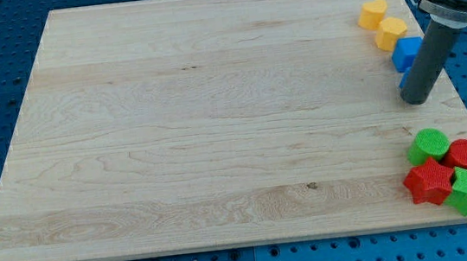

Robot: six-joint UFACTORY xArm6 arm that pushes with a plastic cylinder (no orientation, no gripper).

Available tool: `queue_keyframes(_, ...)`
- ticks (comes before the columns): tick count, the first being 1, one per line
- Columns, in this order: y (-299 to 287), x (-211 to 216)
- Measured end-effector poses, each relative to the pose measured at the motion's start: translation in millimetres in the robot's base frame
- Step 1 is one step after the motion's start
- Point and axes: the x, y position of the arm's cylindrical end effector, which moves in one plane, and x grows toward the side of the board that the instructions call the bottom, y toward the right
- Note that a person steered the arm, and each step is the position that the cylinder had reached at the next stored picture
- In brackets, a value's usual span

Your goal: Place the green circle bottom of the blue triangle

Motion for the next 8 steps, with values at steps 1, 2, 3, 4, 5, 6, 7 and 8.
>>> queue_keyframes(1,-2,1)
queue_keyframes(2,-49,12)
queue_keyframes(3,-109,46)
queue_keyframes(4,-130,128)
queue_keyframes(5,-134,157)
queue_keyframes(6,-108,157)
queue_keyframes(7,-108,157)
queue_keyframes(8,-103,157)
